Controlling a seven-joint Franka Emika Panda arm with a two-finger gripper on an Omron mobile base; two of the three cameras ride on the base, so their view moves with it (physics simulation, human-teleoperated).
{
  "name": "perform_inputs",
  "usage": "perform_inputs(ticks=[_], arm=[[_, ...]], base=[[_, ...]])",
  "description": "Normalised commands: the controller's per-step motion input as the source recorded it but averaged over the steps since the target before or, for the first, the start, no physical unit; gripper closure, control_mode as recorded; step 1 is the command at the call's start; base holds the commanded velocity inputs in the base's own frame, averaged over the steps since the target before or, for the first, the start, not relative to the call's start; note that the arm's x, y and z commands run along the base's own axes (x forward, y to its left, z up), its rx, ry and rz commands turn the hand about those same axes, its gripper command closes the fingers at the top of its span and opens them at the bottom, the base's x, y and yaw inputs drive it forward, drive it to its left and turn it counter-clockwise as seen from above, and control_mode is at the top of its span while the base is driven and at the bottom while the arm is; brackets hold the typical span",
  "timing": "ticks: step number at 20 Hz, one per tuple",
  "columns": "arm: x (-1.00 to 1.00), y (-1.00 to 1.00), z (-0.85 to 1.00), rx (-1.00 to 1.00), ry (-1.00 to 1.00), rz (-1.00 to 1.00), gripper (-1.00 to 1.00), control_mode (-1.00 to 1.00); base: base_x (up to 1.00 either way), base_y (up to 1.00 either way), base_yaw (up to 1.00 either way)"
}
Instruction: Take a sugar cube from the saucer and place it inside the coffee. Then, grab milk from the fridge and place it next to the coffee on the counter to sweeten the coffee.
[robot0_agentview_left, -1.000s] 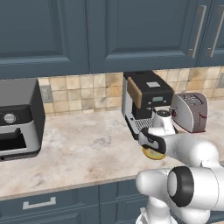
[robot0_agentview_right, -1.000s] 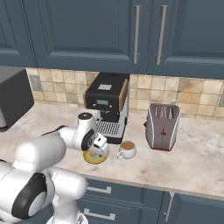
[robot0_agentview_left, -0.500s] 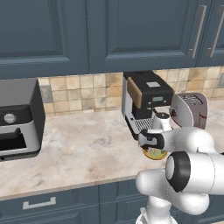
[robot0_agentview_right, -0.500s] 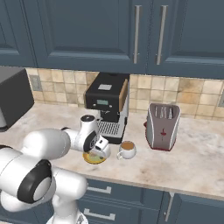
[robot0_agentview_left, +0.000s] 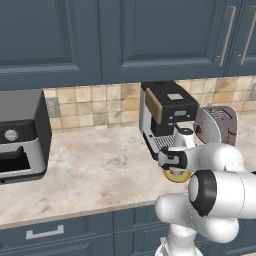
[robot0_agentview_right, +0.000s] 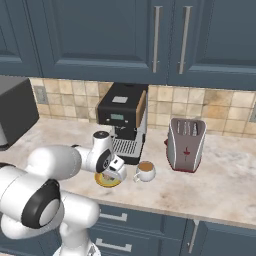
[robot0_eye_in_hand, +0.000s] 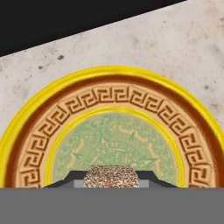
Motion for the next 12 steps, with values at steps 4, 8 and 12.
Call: perform_inputs(ticks=[4,8,12], arm=[[-0.18,0.07,0.0,0.0,0.0,0.0,1.0,-1.0],[-0.17,0.0,0.17,0.0,-0.05,0.0,1.0,-1.0],[-0.06,-0.08,0.44,0.0,-0.09,0.0,1.0,-1.0]], base=[[0.0,0.0,0.0],[0.0,0.0,0.0],[0.0,0.0,0.0]])
